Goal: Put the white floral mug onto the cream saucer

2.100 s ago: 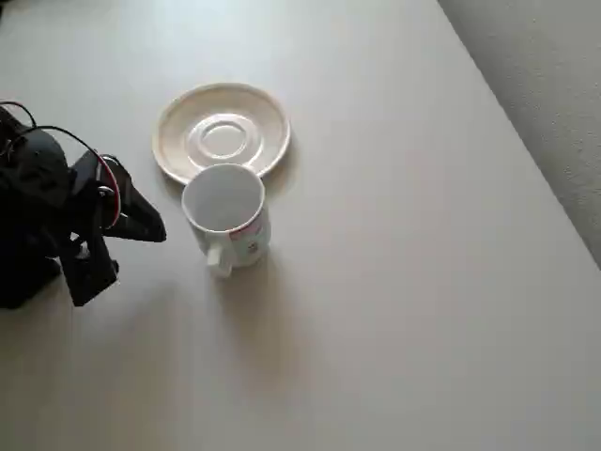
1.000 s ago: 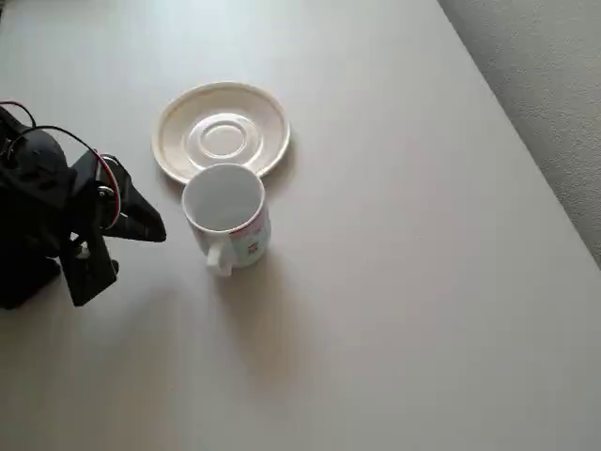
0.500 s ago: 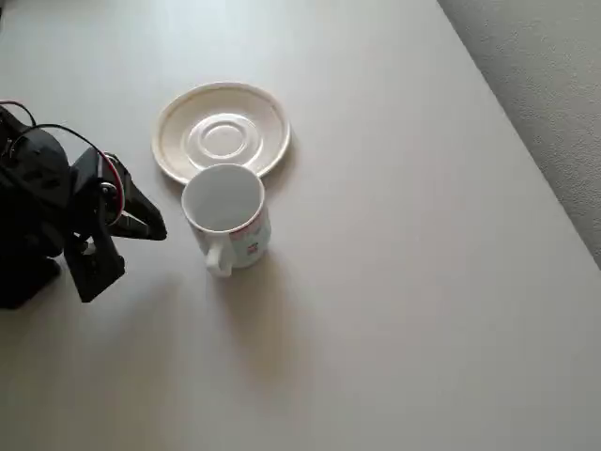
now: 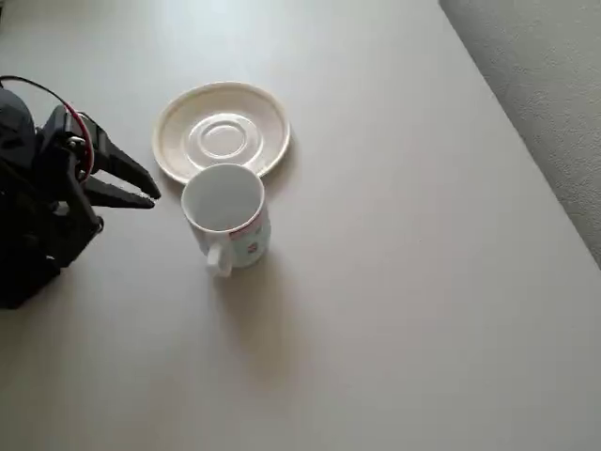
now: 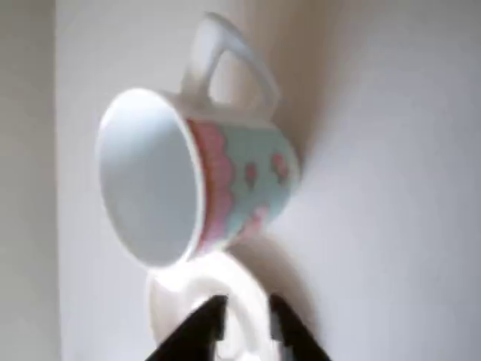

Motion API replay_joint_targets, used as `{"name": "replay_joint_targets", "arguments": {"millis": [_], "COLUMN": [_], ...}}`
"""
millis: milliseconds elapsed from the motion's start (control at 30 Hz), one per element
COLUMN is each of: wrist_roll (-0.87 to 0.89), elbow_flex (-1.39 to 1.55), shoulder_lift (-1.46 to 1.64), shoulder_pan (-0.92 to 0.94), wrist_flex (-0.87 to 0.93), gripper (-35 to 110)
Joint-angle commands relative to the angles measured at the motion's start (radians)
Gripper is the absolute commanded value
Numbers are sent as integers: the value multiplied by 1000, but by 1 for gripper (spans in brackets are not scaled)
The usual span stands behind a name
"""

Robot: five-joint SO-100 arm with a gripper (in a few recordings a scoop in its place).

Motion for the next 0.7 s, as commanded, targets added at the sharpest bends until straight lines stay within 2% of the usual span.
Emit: {"name": "replay_joint_targets", "arguments": {"millis": [0, 100, 200, 333, 667], "wrist_roll": [28, 34, 18, 8, -43], "elbow_flex": [-430, -580, -598, -560, -341], "shoulder_lift": [-387, -600, -721, -838, -937], "shoulder_pan": [-14, -9, 0, 37, 94], "wrist_flex": [103, 146, 124, 83, -152], "gripper": [18, 20, 20, 19, 19]}}
